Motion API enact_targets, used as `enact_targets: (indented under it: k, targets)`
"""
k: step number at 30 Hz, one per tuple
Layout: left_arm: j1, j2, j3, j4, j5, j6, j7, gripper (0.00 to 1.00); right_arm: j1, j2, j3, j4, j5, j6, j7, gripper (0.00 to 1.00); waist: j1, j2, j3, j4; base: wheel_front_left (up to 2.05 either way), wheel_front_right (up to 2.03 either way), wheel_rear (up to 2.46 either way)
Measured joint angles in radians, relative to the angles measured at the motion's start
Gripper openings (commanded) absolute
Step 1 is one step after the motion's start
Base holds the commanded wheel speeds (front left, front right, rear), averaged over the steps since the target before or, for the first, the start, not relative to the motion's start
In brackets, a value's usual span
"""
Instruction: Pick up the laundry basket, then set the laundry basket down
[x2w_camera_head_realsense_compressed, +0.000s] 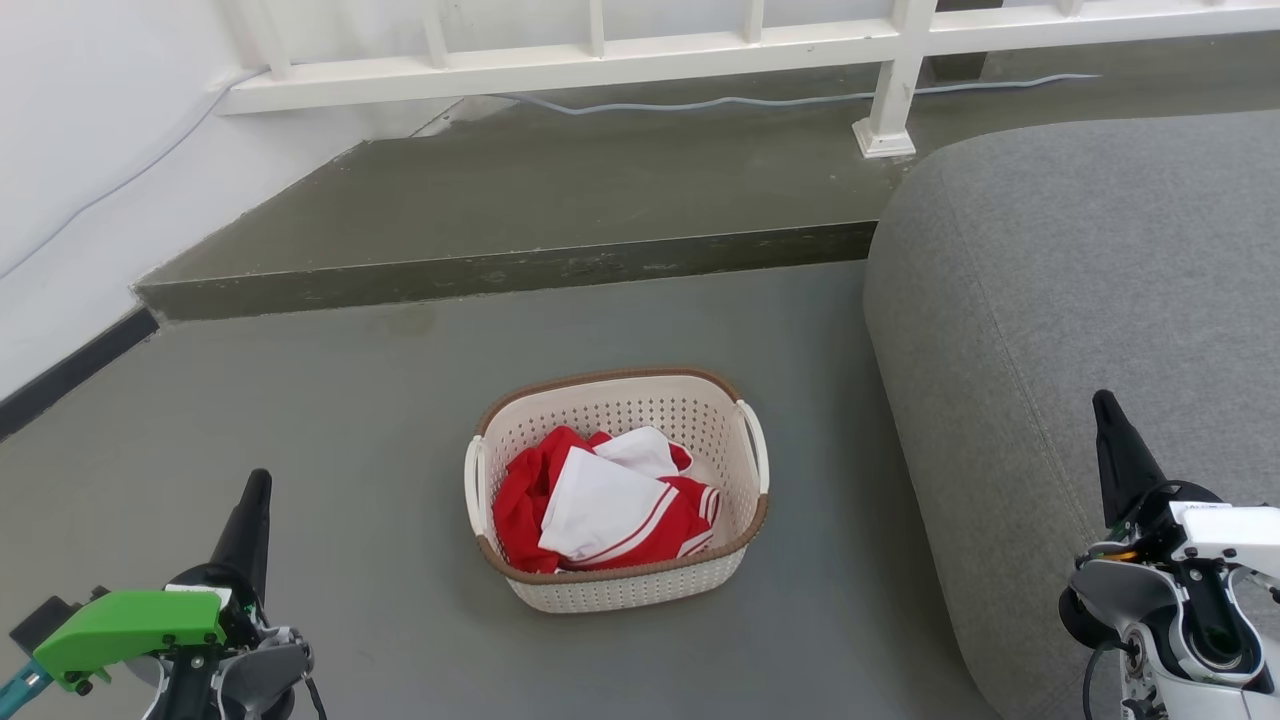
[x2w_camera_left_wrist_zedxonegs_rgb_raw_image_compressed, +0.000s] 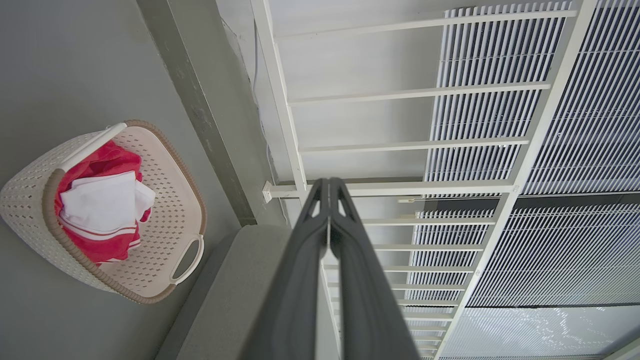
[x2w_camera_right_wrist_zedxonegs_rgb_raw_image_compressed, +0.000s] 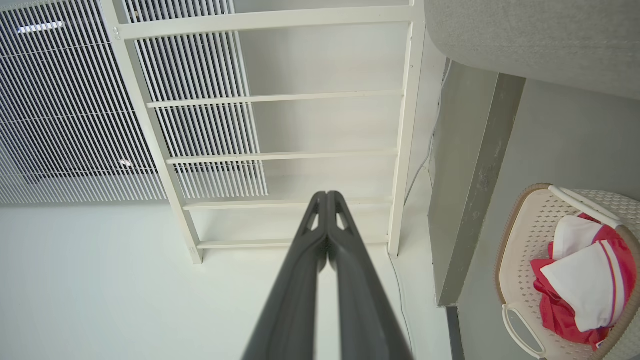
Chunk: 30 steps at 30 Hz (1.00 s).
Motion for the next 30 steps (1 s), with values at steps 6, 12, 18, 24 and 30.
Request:
enact_targets:
  k: [6,12,18,24,30]
  targets:
    - [0.0,0.0,0.0,0.0,0.0,0.0,0.0,0.0,0.0,0.0,0.0,0.0,0.0,0.0,0.0,0.0,0.0,0.0,0.0,0.0,0.0,0.0,0.0]
    - [0.0,0.0,0.0,0.0,0.0,0.0,0.0,0.0,0.0,0.0,0.0,0.0,0.0,0.0,0.0,0.0,0.0,0.0,0.0,0.0,0.0,0.0,0.0]
    - [0.0,0.0,0.0,0.0,0.0,0.0,0.0,1.0,0.0,0.0,0.0,0.0,0.0,0.0,0.0,1.0,0.0,0.0,0.0,0.0,0.0,0.0,0.0]
    - [0.04,-0.016,-0.001,0.042,0.0,0.001,0.0,1.0,0.046,0.019,0.0,0.041,0.0,-0.001,0.0,1.0,0.0,0.0,0.0,0.0,0.0,0.0,0.0]
    - [0.04,-0.017,-0.004,0.036,0.0,0.001,-0.013,1.0,0.046,0.018,0.001,0.032,0.0,-0.001,-0.006,1.0,0.0,0.0,0.001,0.0,0.0,0.0,0.0]
